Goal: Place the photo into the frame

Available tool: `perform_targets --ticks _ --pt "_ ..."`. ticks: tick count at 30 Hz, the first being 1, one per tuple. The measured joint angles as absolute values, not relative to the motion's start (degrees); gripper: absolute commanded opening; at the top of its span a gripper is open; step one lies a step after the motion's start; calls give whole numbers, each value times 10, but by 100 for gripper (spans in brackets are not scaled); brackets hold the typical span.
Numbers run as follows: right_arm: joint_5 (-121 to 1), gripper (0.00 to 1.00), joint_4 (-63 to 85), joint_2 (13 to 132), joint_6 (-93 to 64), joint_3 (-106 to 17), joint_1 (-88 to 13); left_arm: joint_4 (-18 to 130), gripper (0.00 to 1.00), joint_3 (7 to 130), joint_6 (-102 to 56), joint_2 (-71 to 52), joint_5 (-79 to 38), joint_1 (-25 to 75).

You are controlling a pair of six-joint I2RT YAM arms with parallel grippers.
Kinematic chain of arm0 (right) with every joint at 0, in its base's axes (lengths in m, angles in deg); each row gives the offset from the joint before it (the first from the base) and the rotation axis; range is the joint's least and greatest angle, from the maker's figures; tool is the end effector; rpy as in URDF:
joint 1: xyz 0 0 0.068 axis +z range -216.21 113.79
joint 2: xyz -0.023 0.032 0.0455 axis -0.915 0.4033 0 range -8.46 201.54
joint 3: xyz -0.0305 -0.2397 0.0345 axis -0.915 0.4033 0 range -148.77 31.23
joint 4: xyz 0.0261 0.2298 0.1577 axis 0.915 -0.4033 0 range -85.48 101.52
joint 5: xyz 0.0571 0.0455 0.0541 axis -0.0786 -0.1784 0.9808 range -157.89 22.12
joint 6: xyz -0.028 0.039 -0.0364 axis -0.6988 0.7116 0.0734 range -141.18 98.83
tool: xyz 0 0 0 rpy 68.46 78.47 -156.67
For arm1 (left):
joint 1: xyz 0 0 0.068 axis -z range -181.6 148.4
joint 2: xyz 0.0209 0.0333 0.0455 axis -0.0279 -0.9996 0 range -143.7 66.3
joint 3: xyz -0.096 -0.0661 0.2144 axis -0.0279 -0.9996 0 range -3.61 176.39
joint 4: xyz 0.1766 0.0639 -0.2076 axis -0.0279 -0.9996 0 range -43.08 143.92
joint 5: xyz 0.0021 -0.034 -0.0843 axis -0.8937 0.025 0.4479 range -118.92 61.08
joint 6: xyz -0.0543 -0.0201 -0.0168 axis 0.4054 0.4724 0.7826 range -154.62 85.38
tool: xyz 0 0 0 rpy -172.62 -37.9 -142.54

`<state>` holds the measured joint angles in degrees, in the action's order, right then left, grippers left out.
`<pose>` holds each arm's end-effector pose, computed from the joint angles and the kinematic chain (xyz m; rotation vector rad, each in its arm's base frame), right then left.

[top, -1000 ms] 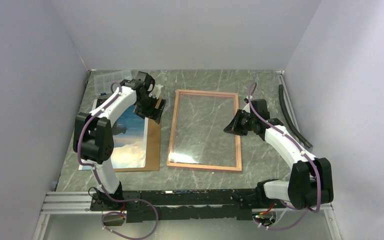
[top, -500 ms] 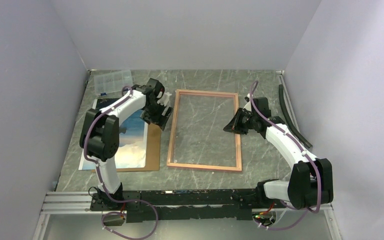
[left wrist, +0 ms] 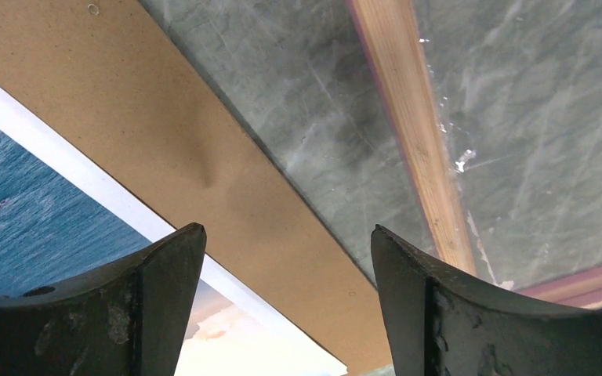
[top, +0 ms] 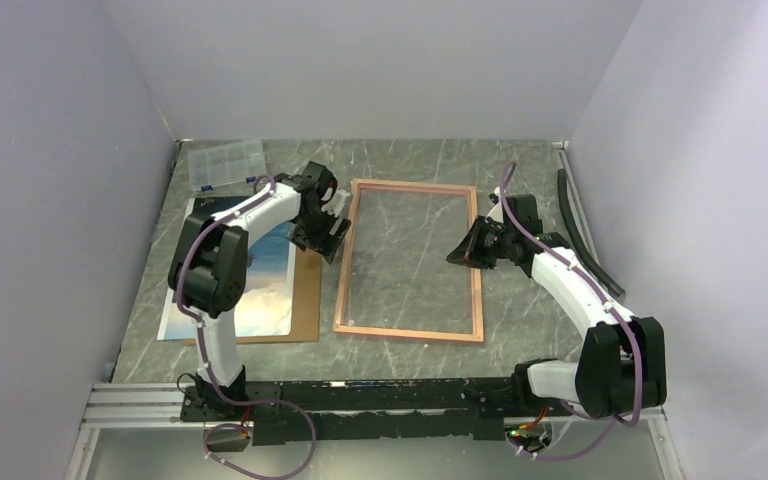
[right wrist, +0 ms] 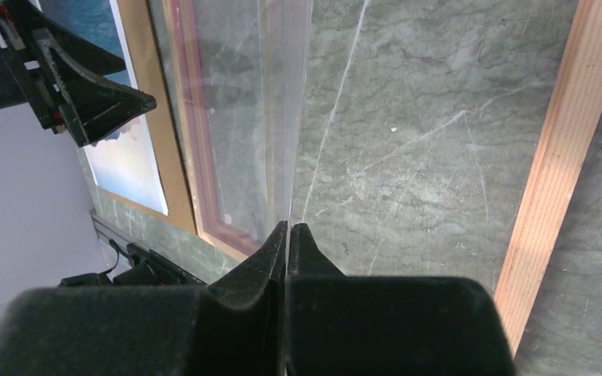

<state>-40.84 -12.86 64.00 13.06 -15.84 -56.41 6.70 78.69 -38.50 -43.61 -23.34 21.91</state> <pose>0.2800 0.0691 0.1907 0.3158 2.5050 0.9058 0.3586 -0.1608 0.1499 0.7026 2.8038 -0.2043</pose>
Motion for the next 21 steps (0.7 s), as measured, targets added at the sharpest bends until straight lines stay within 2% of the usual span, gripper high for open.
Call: perform_targets --ticks 21 --pt "-417 0 -133 619 88 -170 -562 75 76 790 -385 -478 -243 226"
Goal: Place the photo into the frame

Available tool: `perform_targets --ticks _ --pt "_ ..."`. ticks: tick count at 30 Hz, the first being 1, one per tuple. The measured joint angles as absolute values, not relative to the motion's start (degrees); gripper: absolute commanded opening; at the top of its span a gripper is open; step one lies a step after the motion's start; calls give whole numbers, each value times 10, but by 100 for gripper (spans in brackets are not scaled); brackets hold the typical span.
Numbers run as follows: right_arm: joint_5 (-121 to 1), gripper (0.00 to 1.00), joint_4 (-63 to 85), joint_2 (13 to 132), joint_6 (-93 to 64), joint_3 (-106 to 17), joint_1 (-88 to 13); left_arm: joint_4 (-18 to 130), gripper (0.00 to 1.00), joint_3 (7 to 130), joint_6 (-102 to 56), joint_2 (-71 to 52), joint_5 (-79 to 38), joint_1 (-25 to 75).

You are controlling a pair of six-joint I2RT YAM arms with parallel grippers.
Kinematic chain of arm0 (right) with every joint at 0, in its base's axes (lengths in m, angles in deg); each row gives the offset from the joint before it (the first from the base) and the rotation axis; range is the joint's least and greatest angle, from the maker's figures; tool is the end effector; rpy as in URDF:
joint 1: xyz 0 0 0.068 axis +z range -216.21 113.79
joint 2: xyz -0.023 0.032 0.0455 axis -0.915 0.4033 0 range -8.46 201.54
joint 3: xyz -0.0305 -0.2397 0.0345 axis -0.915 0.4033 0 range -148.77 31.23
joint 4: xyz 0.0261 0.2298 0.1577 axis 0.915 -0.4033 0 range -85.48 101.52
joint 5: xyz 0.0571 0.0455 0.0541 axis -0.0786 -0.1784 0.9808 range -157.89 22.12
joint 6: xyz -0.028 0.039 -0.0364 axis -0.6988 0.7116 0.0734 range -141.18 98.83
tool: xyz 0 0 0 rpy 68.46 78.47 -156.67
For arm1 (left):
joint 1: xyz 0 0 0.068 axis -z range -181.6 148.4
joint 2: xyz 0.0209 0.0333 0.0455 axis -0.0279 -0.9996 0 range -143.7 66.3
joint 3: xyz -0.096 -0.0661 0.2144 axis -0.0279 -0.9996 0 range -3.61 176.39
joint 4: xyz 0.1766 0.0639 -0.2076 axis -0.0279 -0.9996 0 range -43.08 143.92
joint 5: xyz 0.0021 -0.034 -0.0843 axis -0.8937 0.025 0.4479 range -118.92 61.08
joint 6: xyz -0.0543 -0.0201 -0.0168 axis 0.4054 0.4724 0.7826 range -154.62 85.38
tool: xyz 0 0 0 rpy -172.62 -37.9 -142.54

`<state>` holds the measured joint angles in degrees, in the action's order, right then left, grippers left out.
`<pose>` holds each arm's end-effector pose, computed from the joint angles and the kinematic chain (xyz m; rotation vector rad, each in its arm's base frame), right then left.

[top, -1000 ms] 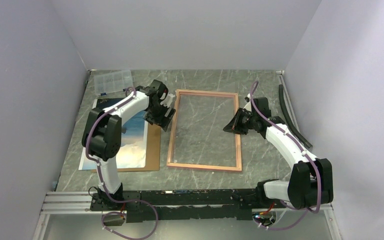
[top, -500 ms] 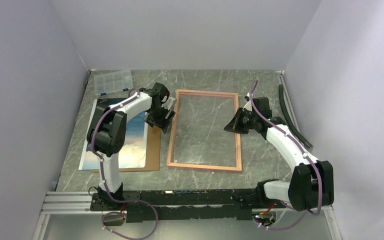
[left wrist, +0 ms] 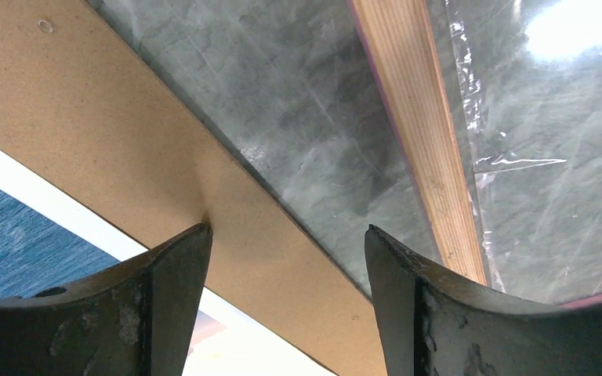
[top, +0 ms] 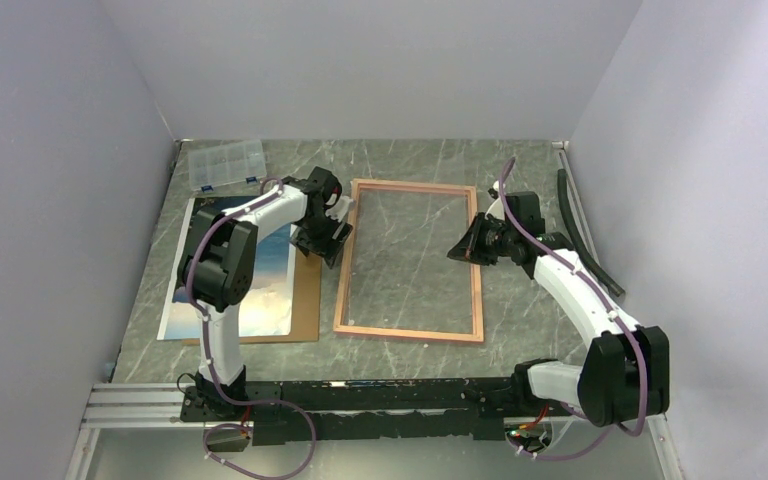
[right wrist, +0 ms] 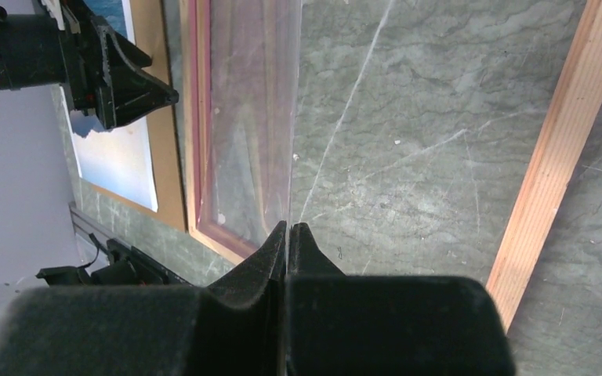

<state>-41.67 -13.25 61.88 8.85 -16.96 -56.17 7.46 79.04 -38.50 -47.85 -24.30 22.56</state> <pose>0.2790 0.0695 0.2065 0.2034 2.4514 0.8668 0.3612 -0.1660 0.1241 0.7255 2.8534 -0.1715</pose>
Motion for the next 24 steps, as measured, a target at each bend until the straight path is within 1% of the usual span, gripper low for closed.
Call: perform_targets --ticks 4,11,17,24 --pt "-409 0 -126 606 91 -169 -554 79 74 790 -385 -478 -243 229" --pt "-398 0 -83 562 104 -169 -519 86 74 790 -384 -479 -238 230" --pt "-398 0 -61 565 114 -169 -499 93 73 785 -383 -479 -237 230" --pt "-390 0 -36 581 170 -166 -497 105 72 773 -379 -468 -215 221"
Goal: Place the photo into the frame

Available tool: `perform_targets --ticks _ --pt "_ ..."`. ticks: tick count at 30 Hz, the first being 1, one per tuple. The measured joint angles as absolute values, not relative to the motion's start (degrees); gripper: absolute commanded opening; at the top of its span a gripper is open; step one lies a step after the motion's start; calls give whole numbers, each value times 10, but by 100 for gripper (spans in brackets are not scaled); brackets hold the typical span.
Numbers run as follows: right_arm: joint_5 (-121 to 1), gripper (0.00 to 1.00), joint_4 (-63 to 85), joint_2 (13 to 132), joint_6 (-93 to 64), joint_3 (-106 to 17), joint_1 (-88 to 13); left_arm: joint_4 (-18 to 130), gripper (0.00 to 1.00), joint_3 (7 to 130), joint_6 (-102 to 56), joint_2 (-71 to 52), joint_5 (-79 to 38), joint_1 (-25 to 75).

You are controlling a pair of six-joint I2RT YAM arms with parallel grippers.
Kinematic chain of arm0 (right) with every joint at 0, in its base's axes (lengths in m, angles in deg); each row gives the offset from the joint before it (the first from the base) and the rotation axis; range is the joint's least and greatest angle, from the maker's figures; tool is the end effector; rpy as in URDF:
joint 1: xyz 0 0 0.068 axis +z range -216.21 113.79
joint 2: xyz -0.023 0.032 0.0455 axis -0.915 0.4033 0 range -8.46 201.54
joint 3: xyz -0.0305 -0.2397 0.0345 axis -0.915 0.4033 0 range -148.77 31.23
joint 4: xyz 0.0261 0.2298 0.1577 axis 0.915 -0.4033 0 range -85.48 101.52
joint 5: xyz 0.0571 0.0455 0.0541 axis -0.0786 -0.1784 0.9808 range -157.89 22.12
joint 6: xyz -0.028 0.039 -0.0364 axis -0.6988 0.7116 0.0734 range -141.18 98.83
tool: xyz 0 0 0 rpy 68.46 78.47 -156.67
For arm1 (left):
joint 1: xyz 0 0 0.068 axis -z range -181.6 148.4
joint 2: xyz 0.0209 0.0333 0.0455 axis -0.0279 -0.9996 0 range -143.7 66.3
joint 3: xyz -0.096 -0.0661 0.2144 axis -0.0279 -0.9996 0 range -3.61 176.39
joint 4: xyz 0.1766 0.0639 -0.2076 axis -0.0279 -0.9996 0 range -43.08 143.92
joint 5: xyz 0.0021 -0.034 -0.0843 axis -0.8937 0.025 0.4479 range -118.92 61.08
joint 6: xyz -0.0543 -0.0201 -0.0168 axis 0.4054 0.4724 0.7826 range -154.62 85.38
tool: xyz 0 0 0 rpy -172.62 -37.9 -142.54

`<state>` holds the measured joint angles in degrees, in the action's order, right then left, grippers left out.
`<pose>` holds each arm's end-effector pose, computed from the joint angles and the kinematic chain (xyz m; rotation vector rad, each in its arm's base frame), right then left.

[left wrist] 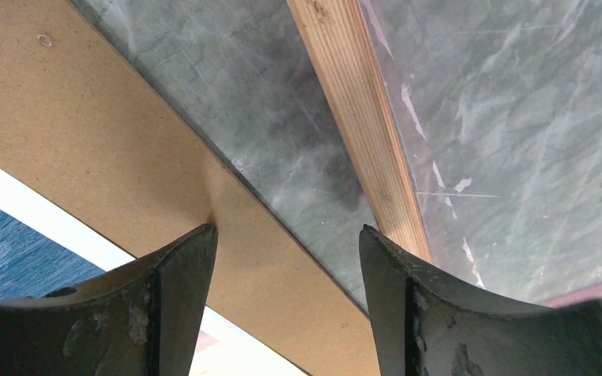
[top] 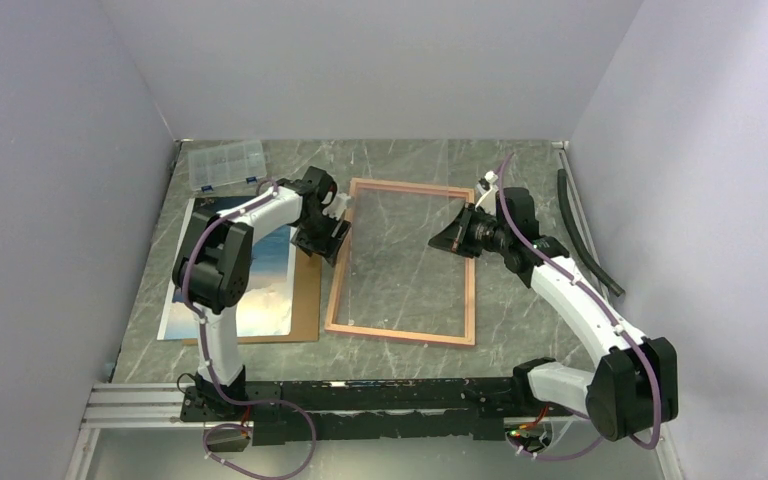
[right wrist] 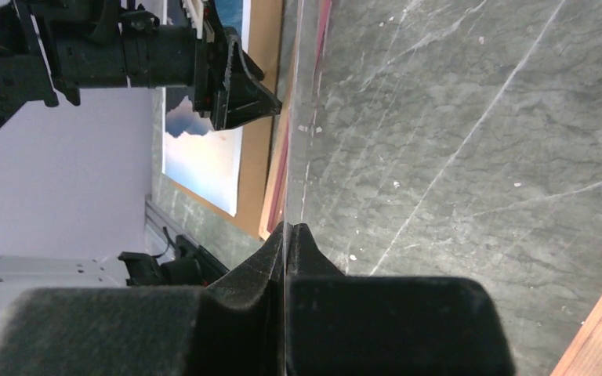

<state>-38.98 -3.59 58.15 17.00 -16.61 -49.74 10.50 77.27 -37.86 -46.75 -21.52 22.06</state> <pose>0.2727 0.1032 0.2370 0.1209 2.2826 1.0723 0.3613 -0.1646 0.1243 0.6993 2.8214 -0.2500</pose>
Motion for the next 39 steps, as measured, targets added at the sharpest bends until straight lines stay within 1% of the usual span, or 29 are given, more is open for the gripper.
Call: perform_targets --ticks 5,6,9,11,14,16,18,27,33,37,38,39 --pt "-390 0 -29 586 213 -166 -497 120 71 756 -372 -455 -174 201" --pt "-390 2 -29 586 218 -166 -497 121 71 754 -371 -453 -166 198" --pt "-395 17 -36 586 224 -168 -496 121 71 753 -369 -452 -141 188" --pt "-401 30 -47 586 223 -172 -496 120 71 753 -368 -452 -131 183" --pt "-404 56 -58 589 213 -179 -496 119 70 751 -369 -451 -119 178" --pt "-403 64 -63 595 207 -184 -496 119 70 750 -369 -450 -116 175" --pt "-406 69 -71 602 199 -190 -496 119 69 746 -369 -448 -112 173" --pt "-434 69 -120 631 172 -224 -509 116 68 737 -370 -440 -112 169" --pt "-457 65 -129 631 159 -229 -523 116 67 736 -371 -437 -112 169" --pt "-466 58 -129 632 158 -229 -526 116 66 736 -372 -437 -113 169" --pt "-468 55 -129 634 159 -229 -527 116 66 736 -372 -437 -113 169" --pt "-470 49 -129 636 159 -229 -528 116 66 736 -372 -437 -113 169"
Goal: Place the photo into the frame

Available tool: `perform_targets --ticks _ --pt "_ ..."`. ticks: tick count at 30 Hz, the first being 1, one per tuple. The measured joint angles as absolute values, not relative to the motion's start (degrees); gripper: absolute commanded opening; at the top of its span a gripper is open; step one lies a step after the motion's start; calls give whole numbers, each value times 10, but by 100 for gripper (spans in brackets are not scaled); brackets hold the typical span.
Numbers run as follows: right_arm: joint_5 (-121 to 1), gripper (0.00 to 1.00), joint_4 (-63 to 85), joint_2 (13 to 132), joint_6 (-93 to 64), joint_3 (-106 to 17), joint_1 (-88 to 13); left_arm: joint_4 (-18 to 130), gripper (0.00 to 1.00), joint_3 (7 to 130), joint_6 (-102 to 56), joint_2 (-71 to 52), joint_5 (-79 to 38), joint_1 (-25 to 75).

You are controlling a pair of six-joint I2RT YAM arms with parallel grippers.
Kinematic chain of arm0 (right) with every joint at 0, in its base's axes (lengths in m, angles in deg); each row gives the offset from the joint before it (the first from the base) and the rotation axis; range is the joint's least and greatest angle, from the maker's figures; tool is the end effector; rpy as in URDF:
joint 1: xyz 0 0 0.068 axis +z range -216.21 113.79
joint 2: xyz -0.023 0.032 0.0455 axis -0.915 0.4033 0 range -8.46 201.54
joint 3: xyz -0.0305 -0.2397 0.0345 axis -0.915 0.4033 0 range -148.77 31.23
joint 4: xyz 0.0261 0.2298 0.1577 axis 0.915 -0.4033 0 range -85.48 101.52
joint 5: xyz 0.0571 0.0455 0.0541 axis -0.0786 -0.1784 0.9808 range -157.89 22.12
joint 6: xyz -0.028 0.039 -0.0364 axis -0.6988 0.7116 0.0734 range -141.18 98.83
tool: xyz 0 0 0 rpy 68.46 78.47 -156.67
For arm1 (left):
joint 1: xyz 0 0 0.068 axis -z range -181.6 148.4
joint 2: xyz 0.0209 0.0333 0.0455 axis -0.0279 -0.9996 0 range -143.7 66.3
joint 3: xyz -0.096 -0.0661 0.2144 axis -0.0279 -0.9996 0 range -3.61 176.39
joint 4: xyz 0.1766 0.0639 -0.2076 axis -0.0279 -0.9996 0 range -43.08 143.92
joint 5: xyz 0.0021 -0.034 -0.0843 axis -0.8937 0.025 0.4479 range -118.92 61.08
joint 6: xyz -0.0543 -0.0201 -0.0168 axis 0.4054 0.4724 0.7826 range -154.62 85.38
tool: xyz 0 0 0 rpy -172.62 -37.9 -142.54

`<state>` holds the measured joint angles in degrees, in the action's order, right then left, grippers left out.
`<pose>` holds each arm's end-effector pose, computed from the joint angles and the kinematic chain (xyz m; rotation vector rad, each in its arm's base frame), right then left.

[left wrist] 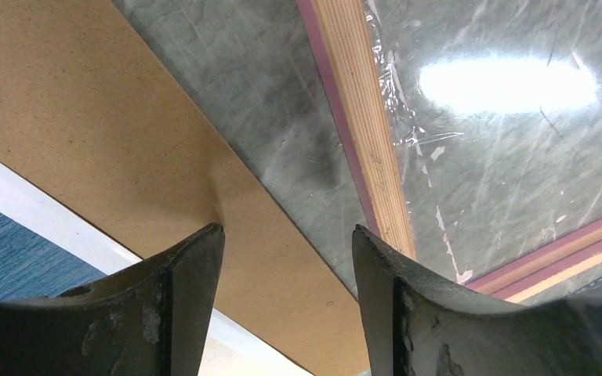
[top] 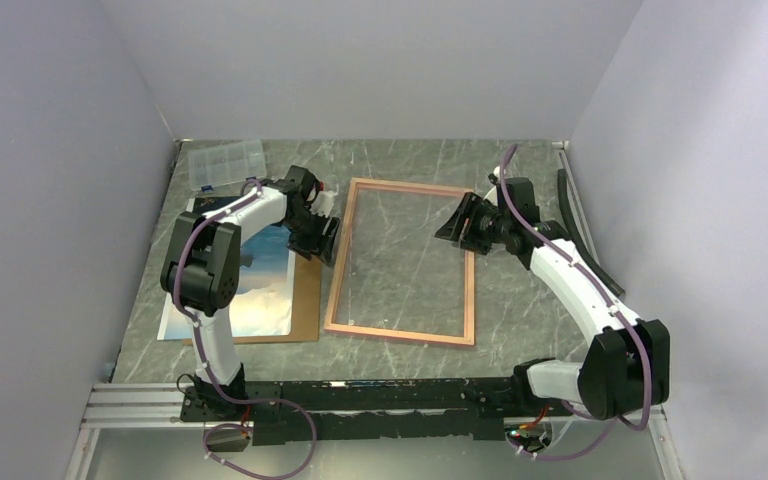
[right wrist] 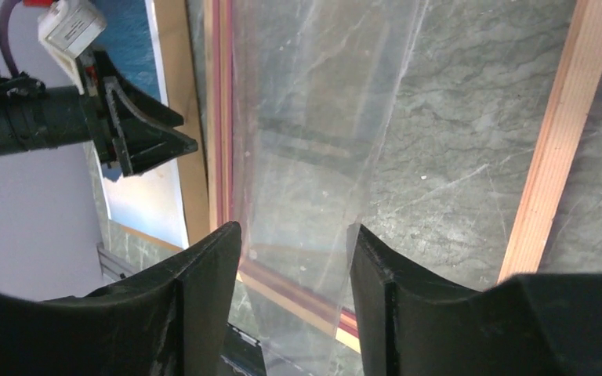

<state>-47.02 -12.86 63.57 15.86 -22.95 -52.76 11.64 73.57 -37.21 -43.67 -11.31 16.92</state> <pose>0.2917 0.0862 0.2345 0.2990 2.3891 0.8526 0.3607 -0.1351 0.1281 0.5864 2.8267 -0.4951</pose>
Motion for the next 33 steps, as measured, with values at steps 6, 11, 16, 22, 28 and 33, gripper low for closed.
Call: perform_targets --ticks 6,11,16,22,28,33 --pt "-496 23 -126 654 164 -229 -532 116 66 736 -372 -437 -118 169" --pt "-496 10 -114 661 176 -229 -534 117 65 734 -372 -437 -121 169" --pt "-493 5 -106 654 189 -229 -534 130 65 724 -372 -437 -120 169" --pt "-467 0 -83 625 220 -225 -533 146 64 710 -371 -429 -118 168" --pt "-448 0 -44 612 268 -221 -516 158 62 702 -369 -424 -112 166" --pt "-449 0 -16 612 306 -220 -491 169 60 697 -367 -424 -107 166"
